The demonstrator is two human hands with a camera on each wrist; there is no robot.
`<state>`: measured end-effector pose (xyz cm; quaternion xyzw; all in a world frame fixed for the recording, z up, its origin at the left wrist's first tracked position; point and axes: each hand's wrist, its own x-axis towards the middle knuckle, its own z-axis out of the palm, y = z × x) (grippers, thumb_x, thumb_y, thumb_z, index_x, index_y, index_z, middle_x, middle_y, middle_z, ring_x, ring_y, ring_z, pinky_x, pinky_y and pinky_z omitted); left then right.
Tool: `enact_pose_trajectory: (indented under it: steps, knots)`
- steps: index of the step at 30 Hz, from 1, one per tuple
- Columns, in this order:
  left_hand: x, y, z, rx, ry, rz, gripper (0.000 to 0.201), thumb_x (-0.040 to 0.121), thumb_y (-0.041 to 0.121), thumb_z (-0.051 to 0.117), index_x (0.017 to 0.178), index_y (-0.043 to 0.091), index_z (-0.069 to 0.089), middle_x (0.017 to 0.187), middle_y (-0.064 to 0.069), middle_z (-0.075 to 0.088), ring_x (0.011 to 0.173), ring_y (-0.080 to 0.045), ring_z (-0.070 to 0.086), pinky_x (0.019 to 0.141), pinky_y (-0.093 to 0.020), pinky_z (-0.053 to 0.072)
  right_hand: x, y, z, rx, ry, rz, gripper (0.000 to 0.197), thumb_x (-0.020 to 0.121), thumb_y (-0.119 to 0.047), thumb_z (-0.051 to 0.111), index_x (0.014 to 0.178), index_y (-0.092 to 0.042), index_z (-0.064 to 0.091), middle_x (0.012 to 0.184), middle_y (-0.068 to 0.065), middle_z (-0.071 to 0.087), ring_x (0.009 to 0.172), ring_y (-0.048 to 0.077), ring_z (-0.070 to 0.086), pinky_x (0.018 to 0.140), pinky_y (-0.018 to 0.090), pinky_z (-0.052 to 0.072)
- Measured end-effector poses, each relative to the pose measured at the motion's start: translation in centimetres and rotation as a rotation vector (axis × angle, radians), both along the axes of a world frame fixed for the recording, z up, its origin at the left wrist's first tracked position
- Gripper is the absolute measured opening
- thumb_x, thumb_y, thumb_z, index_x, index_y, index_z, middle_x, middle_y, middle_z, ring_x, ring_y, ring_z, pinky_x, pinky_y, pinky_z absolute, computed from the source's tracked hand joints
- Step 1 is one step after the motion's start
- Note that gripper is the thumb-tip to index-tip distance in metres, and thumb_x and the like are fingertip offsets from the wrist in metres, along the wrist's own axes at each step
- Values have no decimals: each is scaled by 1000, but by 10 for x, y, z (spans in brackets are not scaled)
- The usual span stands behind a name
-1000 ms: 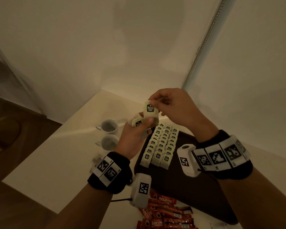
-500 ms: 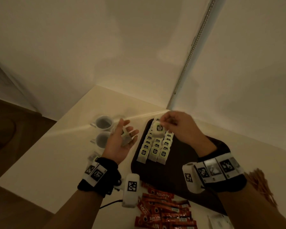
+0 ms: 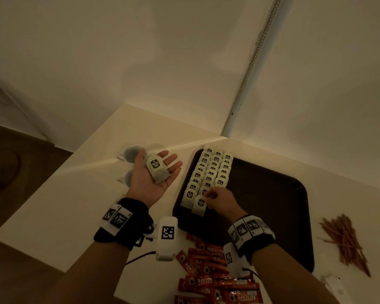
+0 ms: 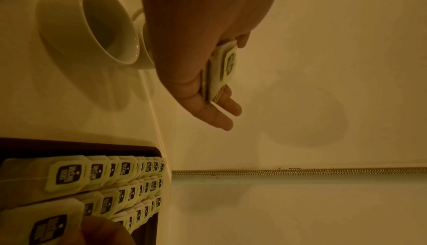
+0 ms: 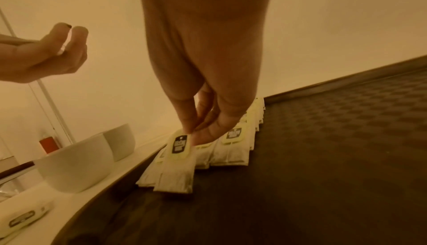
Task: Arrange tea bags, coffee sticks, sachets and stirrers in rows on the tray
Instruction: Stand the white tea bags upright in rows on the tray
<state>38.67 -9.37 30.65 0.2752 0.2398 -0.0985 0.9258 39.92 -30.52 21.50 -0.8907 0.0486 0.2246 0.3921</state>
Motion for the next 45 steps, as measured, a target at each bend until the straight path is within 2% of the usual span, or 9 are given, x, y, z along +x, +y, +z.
enact_pose_trajectory:
  steps: [8, 12, 17, 22, 25, 28, 32, 38, 45]
  knots:
    - [0, 2, -2, -8, -9, -27, 59, 93, 59, 37, 98, 5, 61, 95, -16, 73, 81, -33, 72, 68, -37, 60, 5, 8, -9, -34, -63, -89, 4, 87, -10, 64, 89, -6, 64, 97, 9, 63, 93, 23, 63, 85, 36, 54]
    - [0, 4, -3, 5, -25, -88, 65, 92, 63, 32, 103, 5, 59, 100, -19, 72, 85, -34, 71, 69, -38, 60, 6, 8, -13, -62, -83, -97, 25, 86, -7, 63, 69, -22, 53, 99, 10, 64, 89, 19, 61, 84, 34, 54]
    - [0, 6, -4, 31, -7, -154, 72, 90, 68, 30, 109, 4, 58, 109, -22, 69, 93, -36, 69, 72, -40, 60, 7, 10, -6, -72, -182, -120, 13, 87, -18, 64, 97, -10, 59, 104, 10, 62, 89, 15, 56, 76, 28, 50]
    - [-1, 2, 0, 115, -1, -283, 83, 87, 73, 25, 115, 3, 60, 114, -20, 67, 103, -33, 65, 84, -42, 56, 6, 41, 61, 226, -701, -17, 24, 87, -31, 63, 107, -17, 62, 99, -7, 49, 85, -3, 49, 77, 11, 39]
    - [-2, -6, 10, 113, -29, -331, 77, 88, 71, 28, 112, 8, 64, 108, -16, 70, 96, -27, 69, 82, -43, 56, 7, 61, 91, 200, -816, 261, 39, 79, -42, 67, 114, -25, 63, 101, -4, 49, 95, 9, 48, 86, 24, 43]
    - [-3, -7, 19, 88, -76, -319, 73, 89, 70, 30, 114, 10, 63, 112, -15, 68, 98, -26, 69, 77, -42, 59, 11, 68, 102, 168, -862, 309, 38, 78, -39, 69, 114, -26, 64, 101, -4, 51, 94, 15, 52, 82, 37, 49]
    - [-6, -4, 24, 79, -130, -346, 80, 85, 71, 34, 128, 8, 56, 127, -17, 61, 119, -30, 58, 90, -47, 53, 13, 64, 113, 240, -903, 267, 22, 80, -21, 71, 101, -15, 68, 97, 0, 61, 89, 10, 52, 77, 4, 38]
    - [-9, -5, 27, 129, -208, -357, 68, 82, 65, 40, 114, 10, 63, 120, -15, 66, 105, -23, 66, 85, -41, 57, 17, 63, 126, 137, -867, 361, 28, 79, -25, 70, 106, -17, 66, 103, -3, 61, 97, 13, 51, 81, 21, 42]
    - [-10, -7, 27, 158, -309, -174, 45, 83, 46, 52, 112, 13, 63, 114, -9, 68, 105, -22, 66, 81, -29, 57, 17, 58, 184, 125, -899, 385, 15, 88, -20, 62, 98, -13, 72, 82, -7, 65, 69, -7, 52, 68, 4, 37]
